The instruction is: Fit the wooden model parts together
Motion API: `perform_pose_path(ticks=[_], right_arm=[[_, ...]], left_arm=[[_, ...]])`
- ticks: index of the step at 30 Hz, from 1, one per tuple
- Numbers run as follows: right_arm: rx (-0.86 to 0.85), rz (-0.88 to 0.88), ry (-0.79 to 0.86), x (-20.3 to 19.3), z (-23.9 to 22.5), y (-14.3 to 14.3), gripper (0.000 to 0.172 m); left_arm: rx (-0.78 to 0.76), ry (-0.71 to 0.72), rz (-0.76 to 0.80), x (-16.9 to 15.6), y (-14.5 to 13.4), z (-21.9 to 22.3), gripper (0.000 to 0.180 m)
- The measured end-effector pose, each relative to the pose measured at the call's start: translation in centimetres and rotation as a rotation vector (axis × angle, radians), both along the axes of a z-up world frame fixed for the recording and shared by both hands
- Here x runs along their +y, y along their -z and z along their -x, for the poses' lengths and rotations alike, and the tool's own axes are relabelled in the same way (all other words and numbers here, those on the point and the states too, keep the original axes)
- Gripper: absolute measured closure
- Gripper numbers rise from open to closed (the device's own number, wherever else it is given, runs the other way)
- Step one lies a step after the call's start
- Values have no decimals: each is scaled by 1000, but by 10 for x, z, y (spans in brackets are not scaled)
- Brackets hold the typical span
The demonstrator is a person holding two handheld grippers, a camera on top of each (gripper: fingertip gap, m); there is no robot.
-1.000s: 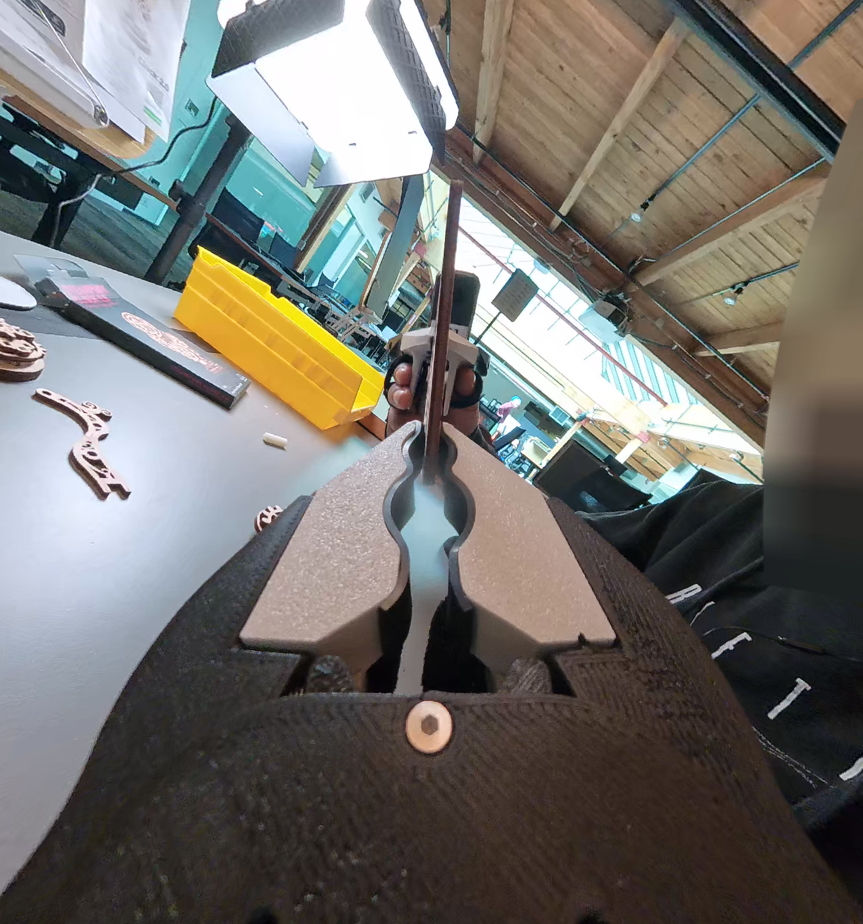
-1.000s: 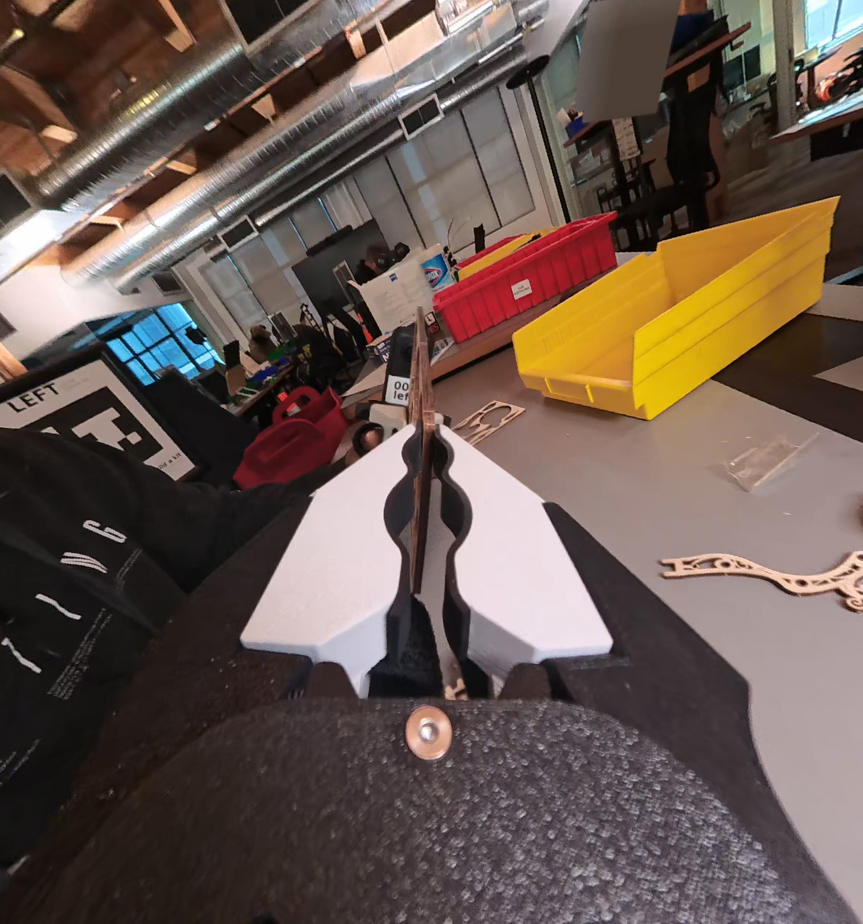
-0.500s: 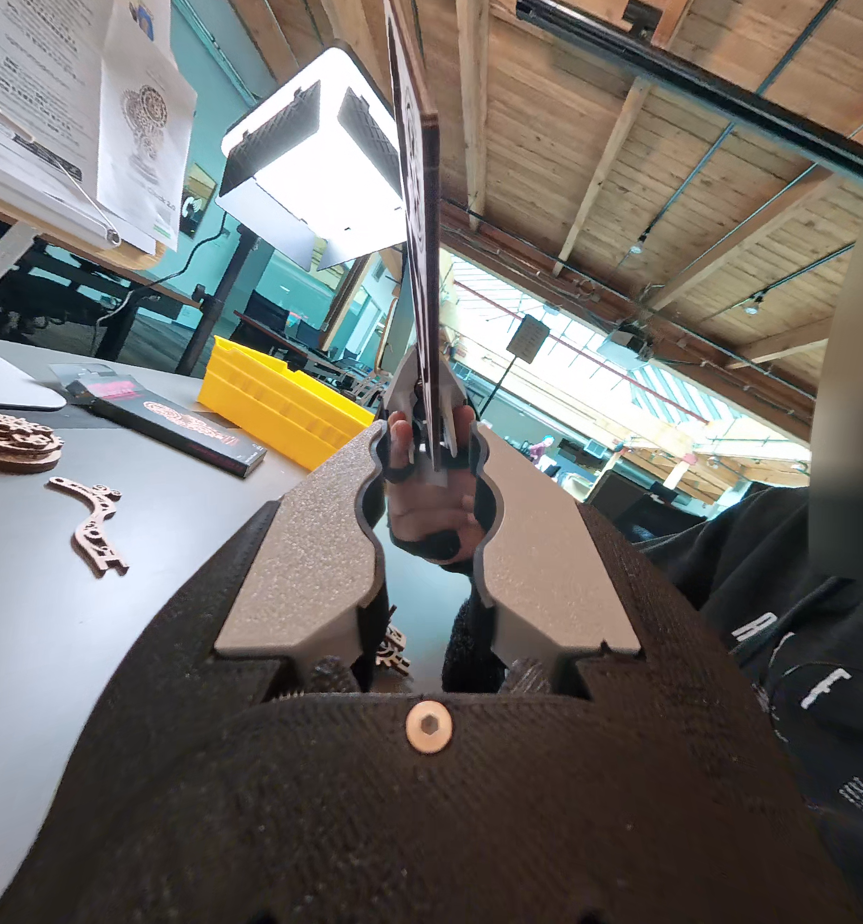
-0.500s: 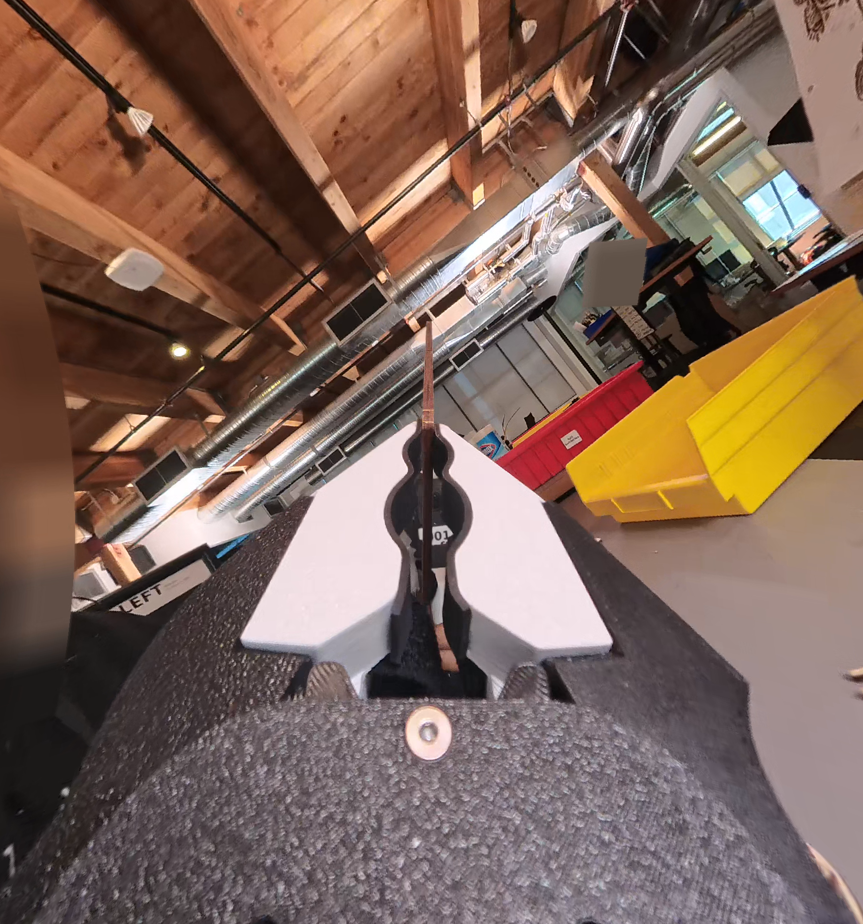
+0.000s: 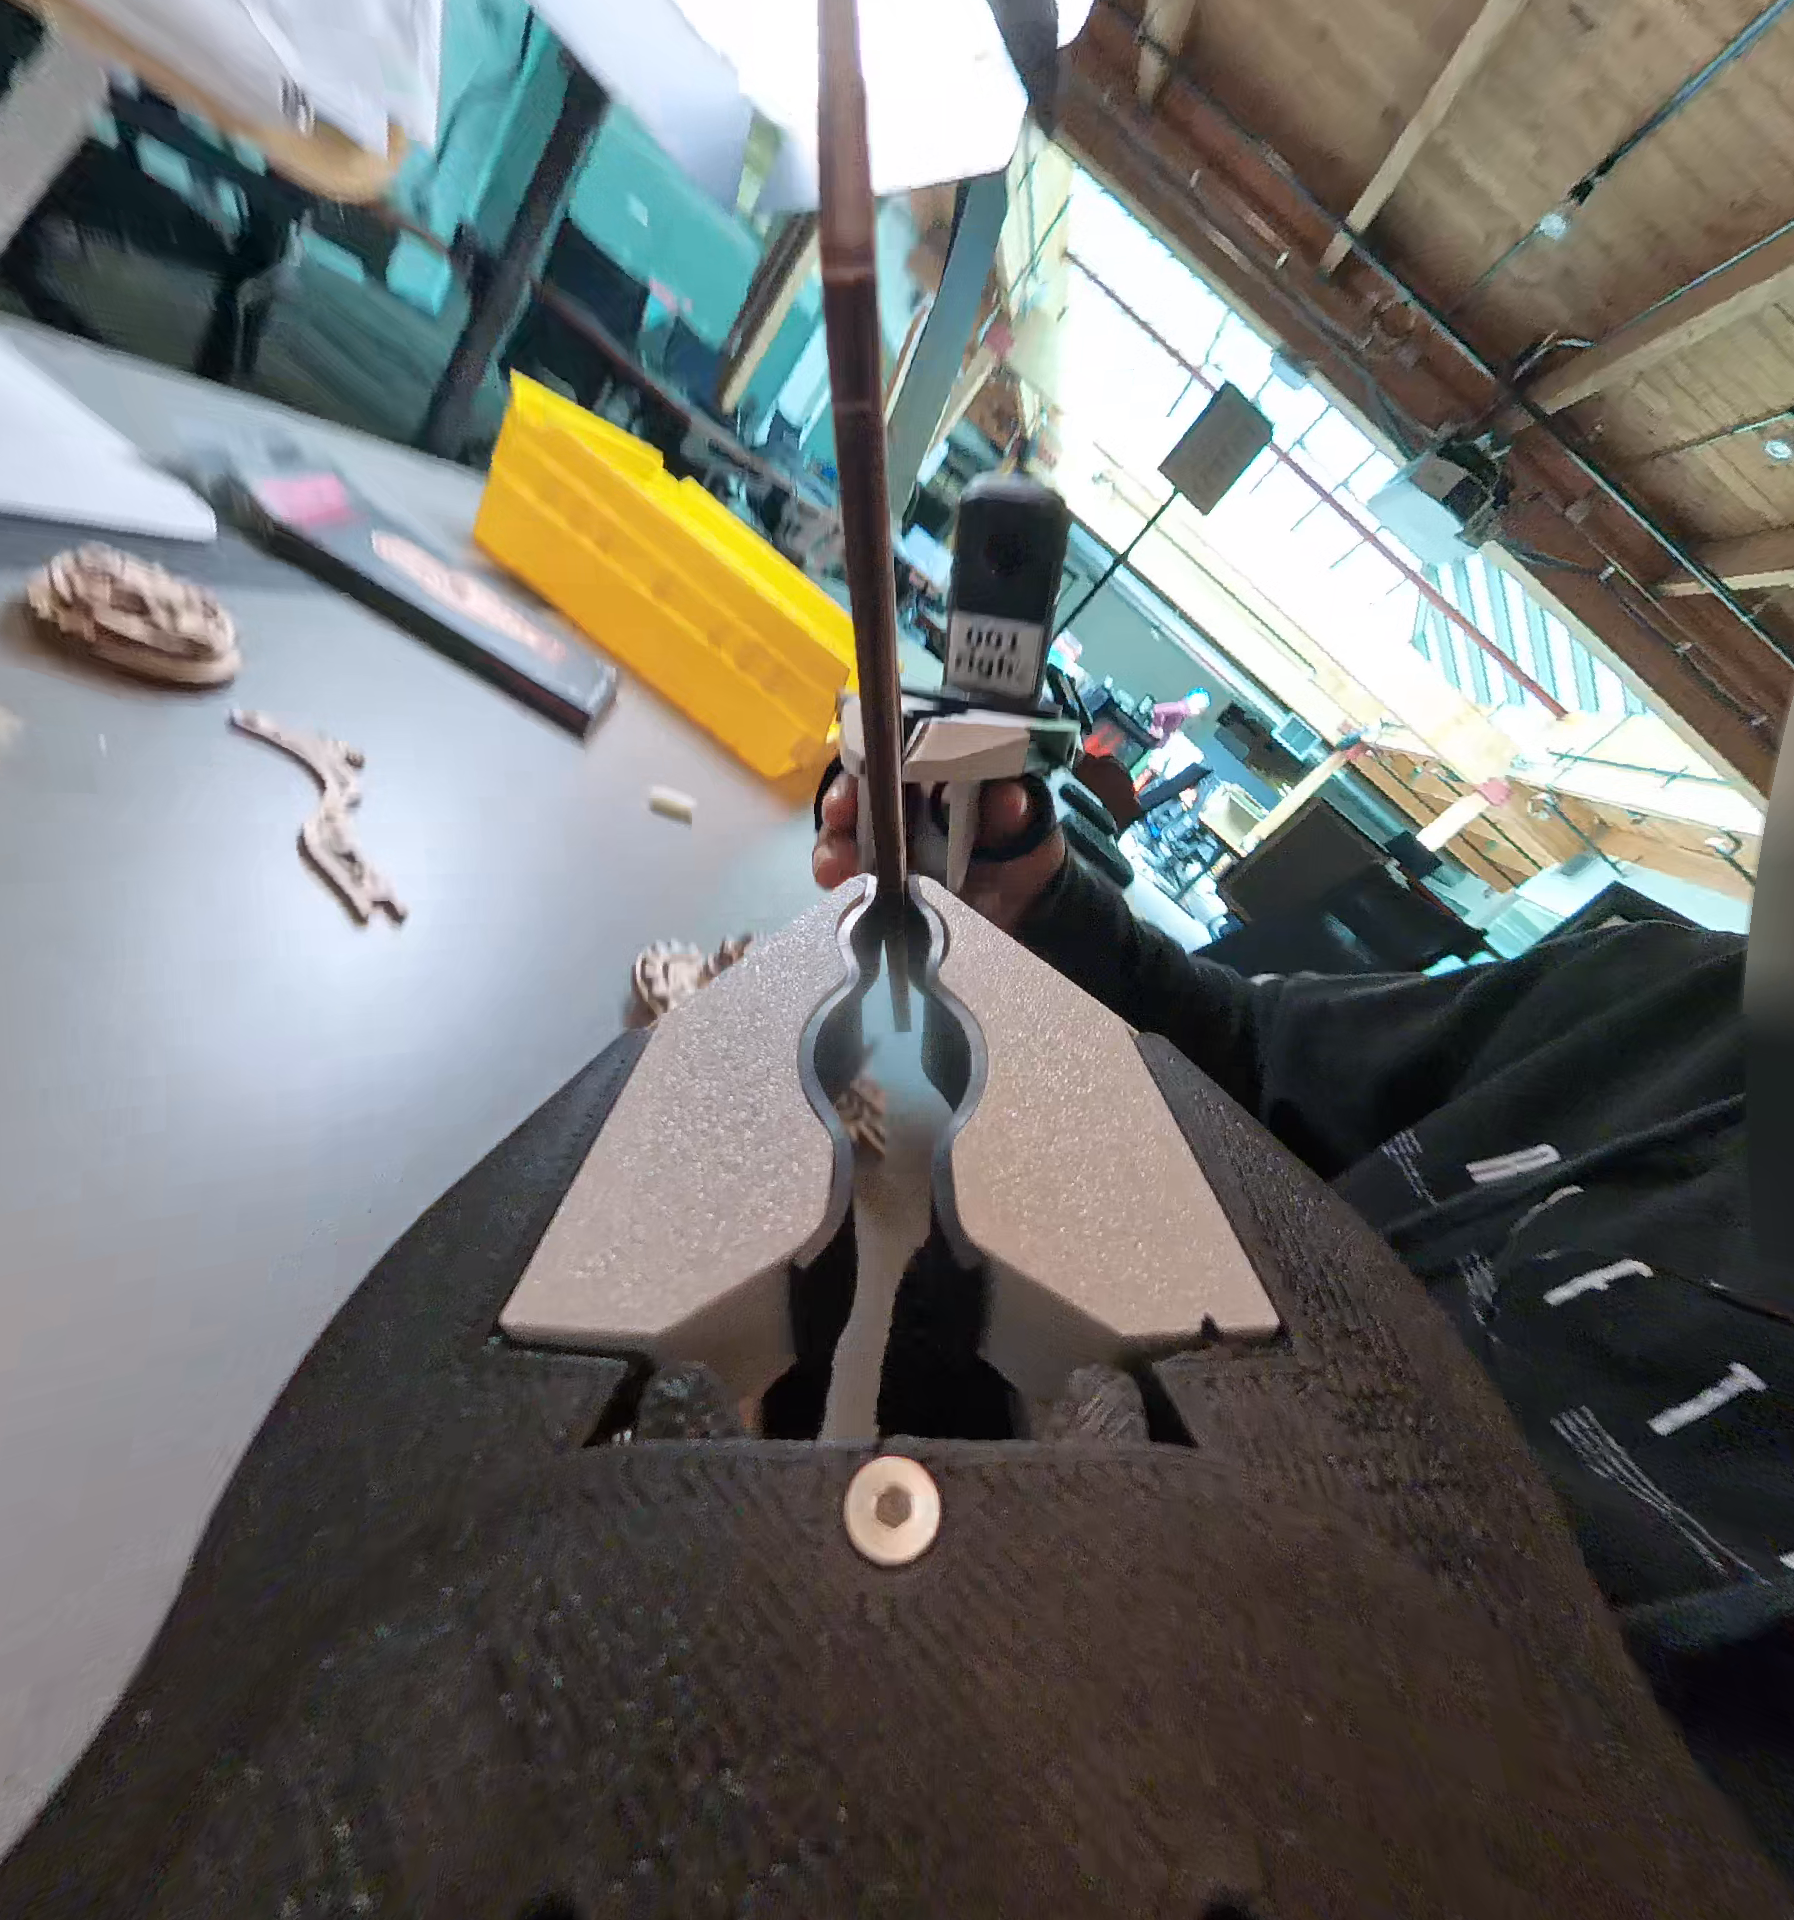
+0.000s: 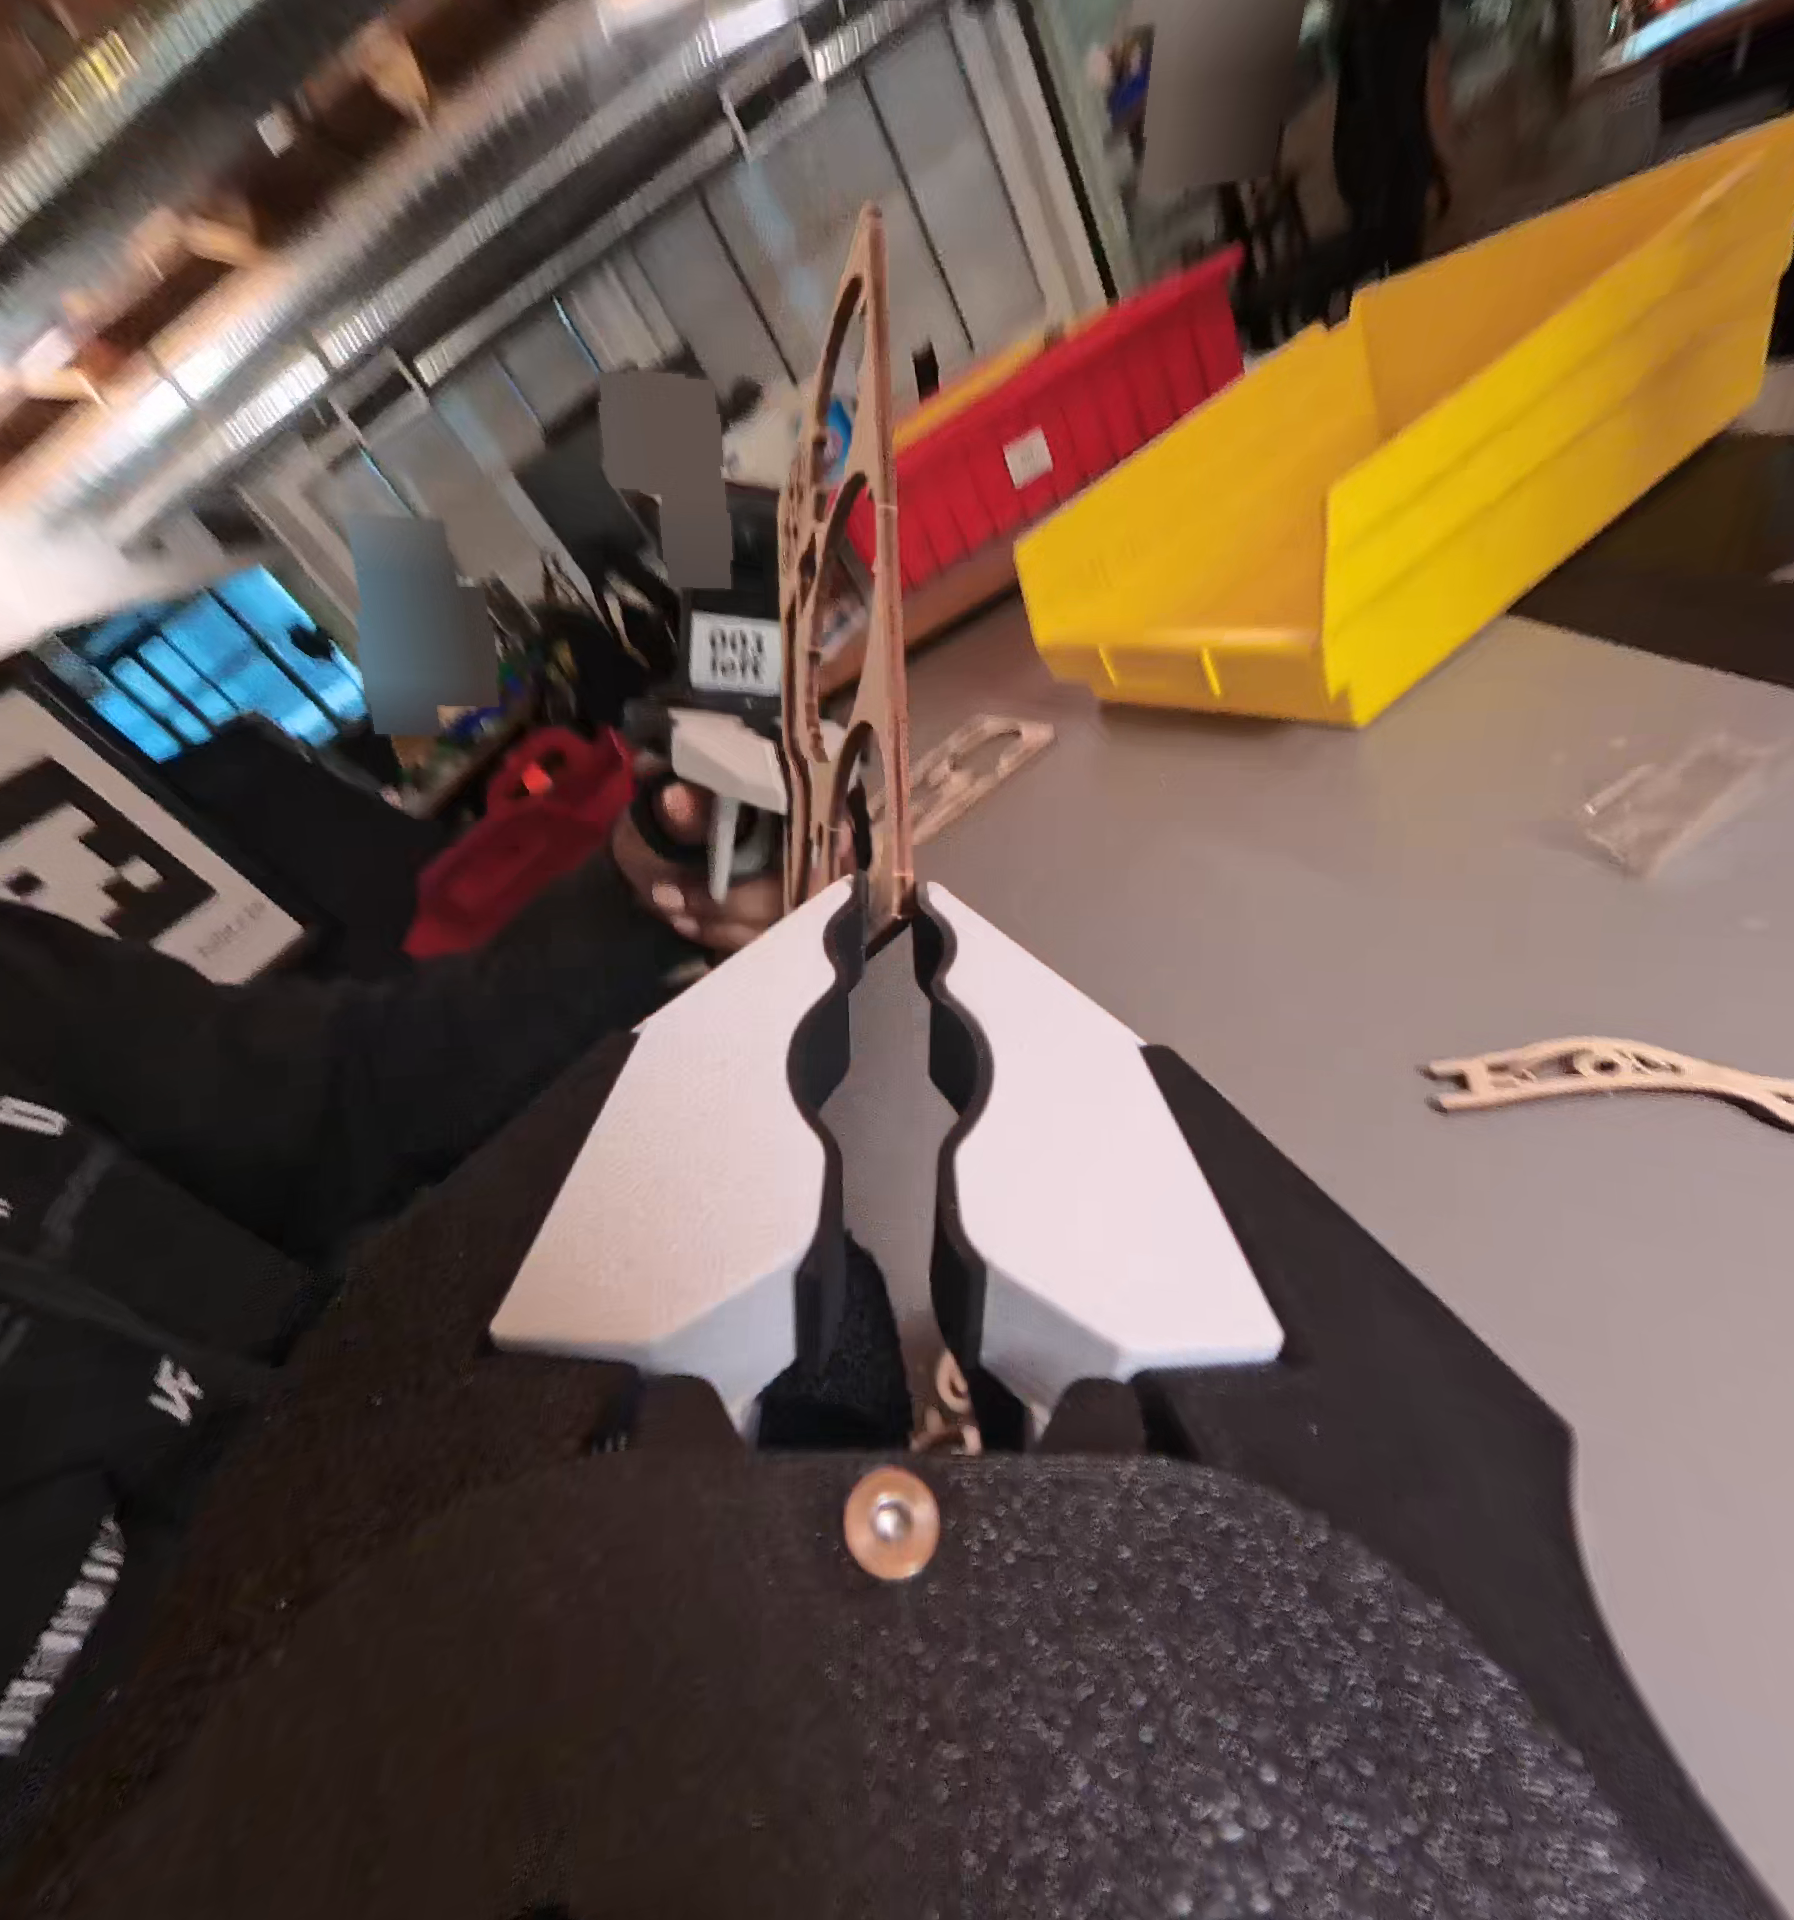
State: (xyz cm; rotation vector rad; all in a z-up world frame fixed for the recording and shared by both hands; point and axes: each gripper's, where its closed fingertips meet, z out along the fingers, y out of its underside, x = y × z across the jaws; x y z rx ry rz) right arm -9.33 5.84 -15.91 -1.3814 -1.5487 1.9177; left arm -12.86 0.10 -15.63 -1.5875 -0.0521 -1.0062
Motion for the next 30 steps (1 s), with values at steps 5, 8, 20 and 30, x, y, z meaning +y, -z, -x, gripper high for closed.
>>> perform_pose_path(ticks=[5, 8, 20, 30], right_arm=[[-129, -353, 146, 48, -2, 34, 162], [-191, -525, 205, 73, -2, 50, 161], [-486, -1159, -268, 103, 56, 118, 150], [-584, -1202, -529, 99, 79, 134, 161]], left_arm=[[11, 122, 304, -12, 54, 6, 179], [7, 197, 381, -20, 67, 6, 179], [218, 150, 604, -29, 117, 47, 157], [556, -184, 552, -17, 113, 102, 138]])
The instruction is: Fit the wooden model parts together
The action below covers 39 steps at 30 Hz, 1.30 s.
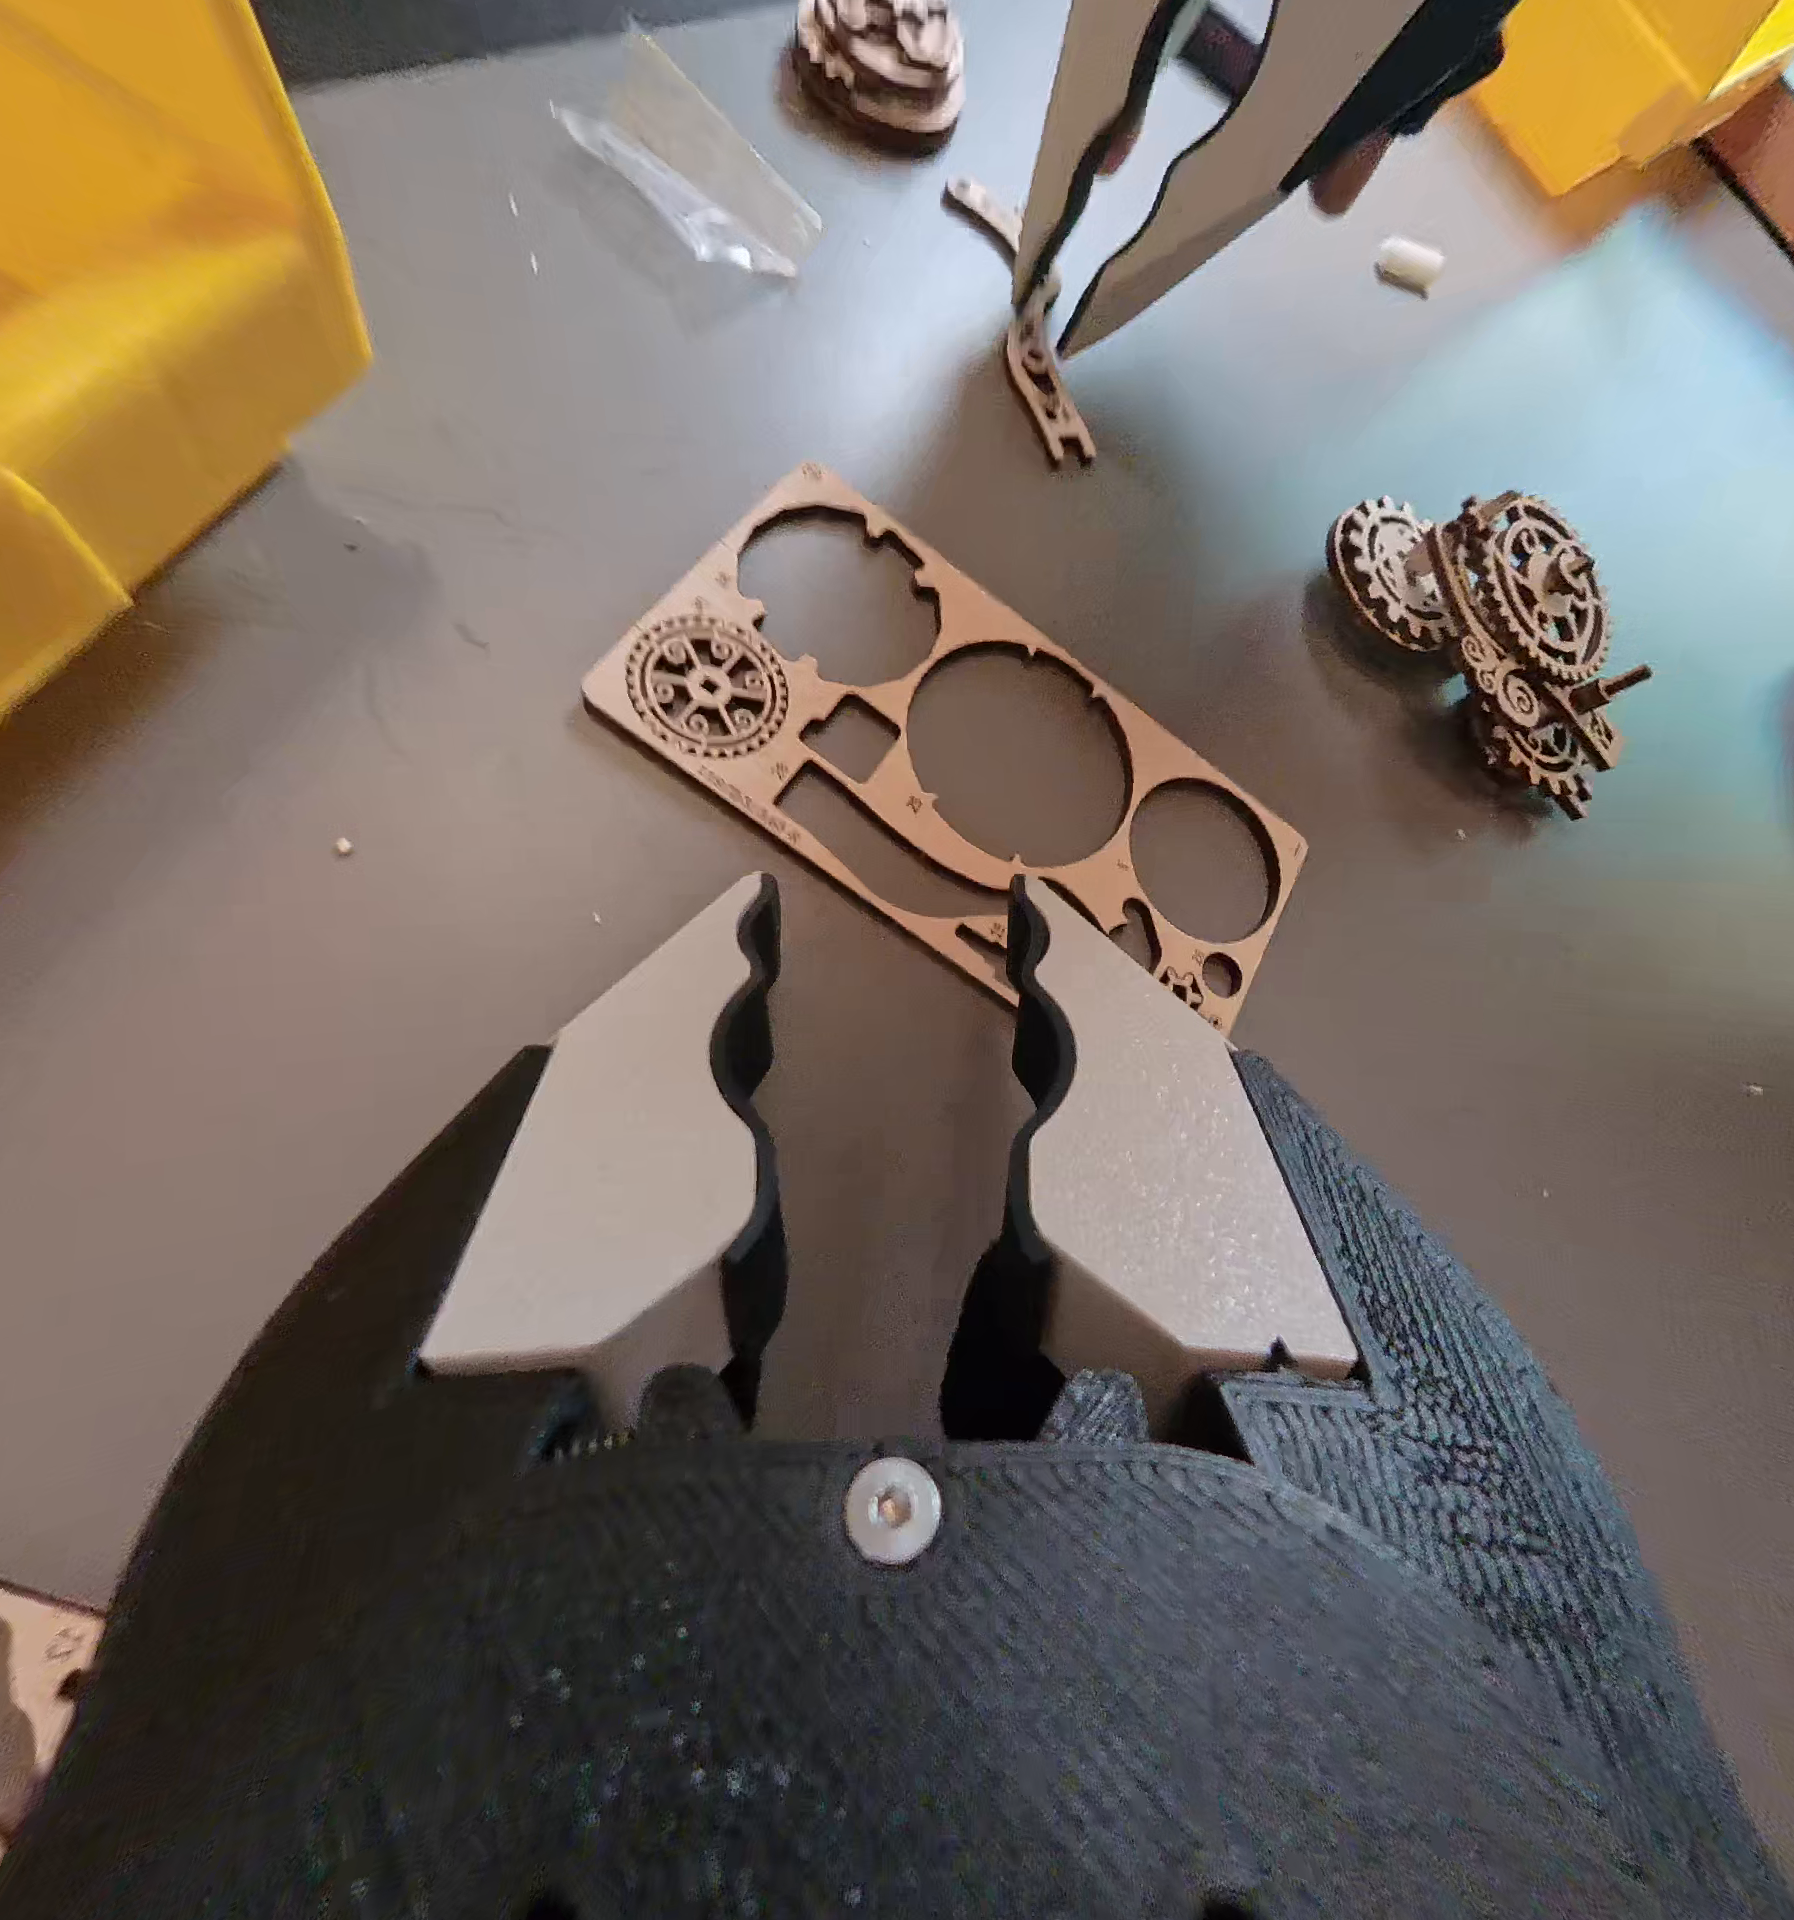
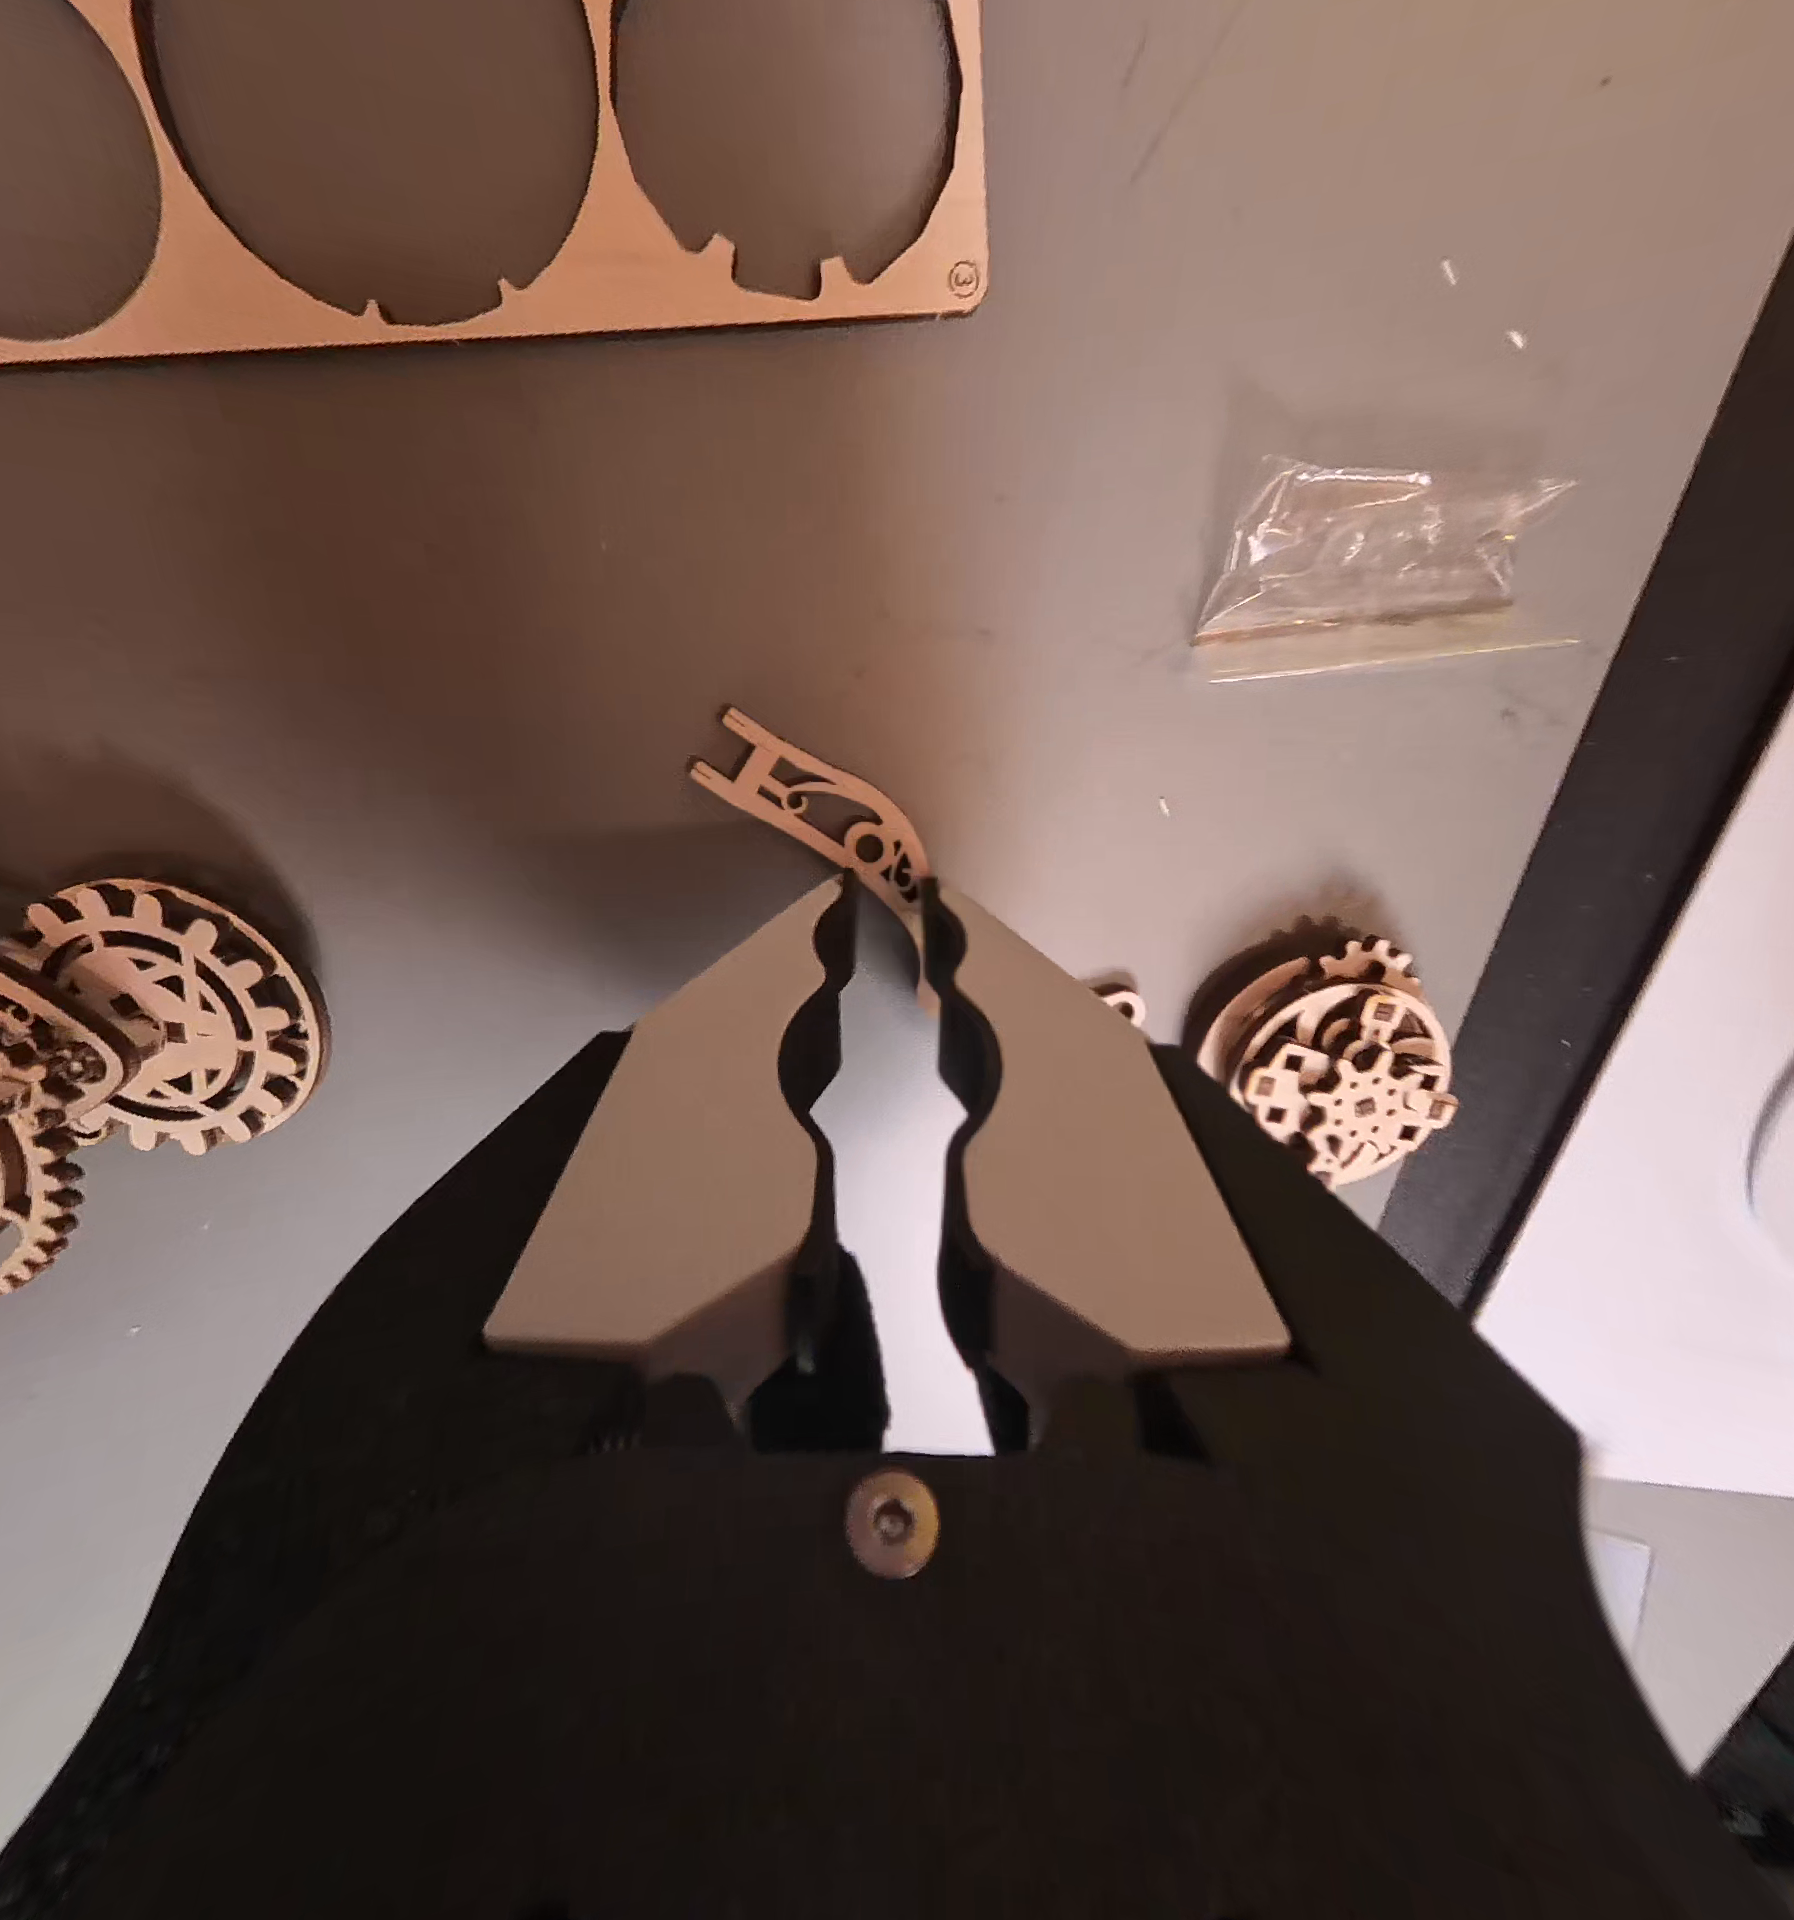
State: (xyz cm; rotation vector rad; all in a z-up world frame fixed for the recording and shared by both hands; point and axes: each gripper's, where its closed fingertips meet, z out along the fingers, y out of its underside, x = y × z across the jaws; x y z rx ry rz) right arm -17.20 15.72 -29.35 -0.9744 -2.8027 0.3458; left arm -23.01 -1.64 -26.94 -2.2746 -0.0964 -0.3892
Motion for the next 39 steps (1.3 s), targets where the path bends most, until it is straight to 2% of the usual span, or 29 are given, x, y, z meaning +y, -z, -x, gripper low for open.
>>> perform_pose_path(ticks=[2, 8, 18, 24, 26, 30, 35, 39], right_arm=[[10, -9, -18, -3, -2, 0, 172], [46, -75, -79, -17, -26, -5, 172], [380, -208, -184, -66, -73, -79, 172], [516, -260, -234, -105, -102, -95, 172], [537, -290, -225, -107, -107, -96, 172], [516, -275, -126, -84, -105, -94, 172], [382, -134, 32, -37, -67, -61, 169], [270, -83, 64, -14, -36, -30, 161]], left_arm=[[27, -16, -83, 6, -13, 0, 139], [58, 22, -239, 24, -34, -29, 143], [-141, 114, -431, 45, -65, -106, 145], [-237, 212, -453, 45, -71, -148, 144], [-218, 205, -451, 46, -70, -150, 146], [-159, 137, -430, 47, -65, -134, 153], [-178, 71, -440, 50, -61, -117, 154], [-88, 55, -456, 46, -62, -107, 148]])
